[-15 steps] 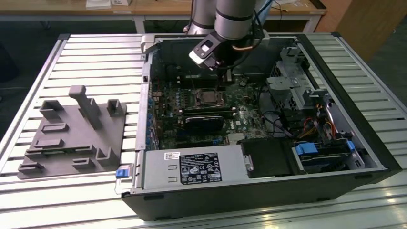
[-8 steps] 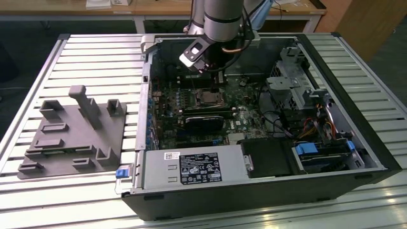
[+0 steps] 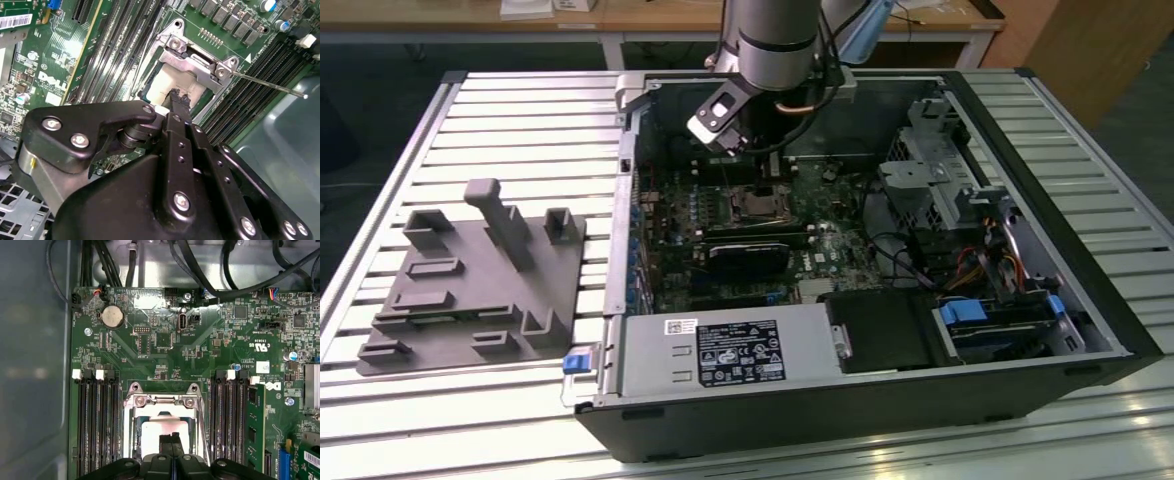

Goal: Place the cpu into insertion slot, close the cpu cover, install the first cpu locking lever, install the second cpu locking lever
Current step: 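Close the cpu cover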

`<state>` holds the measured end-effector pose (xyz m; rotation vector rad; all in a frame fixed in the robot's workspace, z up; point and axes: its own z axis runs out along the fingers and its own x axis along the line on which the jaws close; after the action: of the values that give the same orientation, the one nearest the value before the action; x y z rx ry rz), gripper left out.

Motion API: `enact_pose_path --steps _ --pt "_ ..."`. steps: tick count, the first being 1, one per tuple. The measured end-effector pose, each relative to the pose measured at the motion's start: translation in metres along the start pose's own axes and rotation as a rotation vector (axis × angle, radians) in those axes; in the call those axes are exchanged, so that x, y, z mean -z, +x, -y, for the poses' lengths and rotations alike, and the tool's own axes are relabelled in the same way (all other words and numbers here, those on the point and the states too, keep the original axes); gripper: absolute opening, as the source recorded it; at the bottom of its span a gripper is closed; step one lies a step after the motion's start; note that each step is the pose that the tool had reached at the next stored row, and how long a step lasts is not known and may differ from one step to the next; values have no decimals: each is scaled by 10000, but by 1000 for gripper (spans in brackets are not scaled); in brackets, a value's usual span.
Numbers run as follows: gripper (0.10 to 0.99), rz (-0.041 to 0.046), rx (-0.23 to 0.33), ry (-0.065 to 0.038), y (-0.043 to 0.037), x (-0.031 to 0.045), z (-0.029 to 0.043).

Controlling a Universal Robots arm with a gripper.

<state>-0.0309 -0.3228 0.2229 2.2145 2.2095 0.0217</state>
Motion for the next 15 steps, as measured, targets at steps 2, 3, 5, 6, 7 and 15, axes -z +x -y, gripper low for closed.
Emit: enact_pose_path --steps 2,3,5,6,7,15 --pt "106 -1 23 0 0 0 0" --pt "106 -2 106 0 0 0 0" --pt "106 -6 425 0 0 -1 0" --pt "106 -10 609 0 0 -1 1" --pt "106 -12 789 0 0 -2 1" --pt "106 -39 2244 0 0 -6 0"
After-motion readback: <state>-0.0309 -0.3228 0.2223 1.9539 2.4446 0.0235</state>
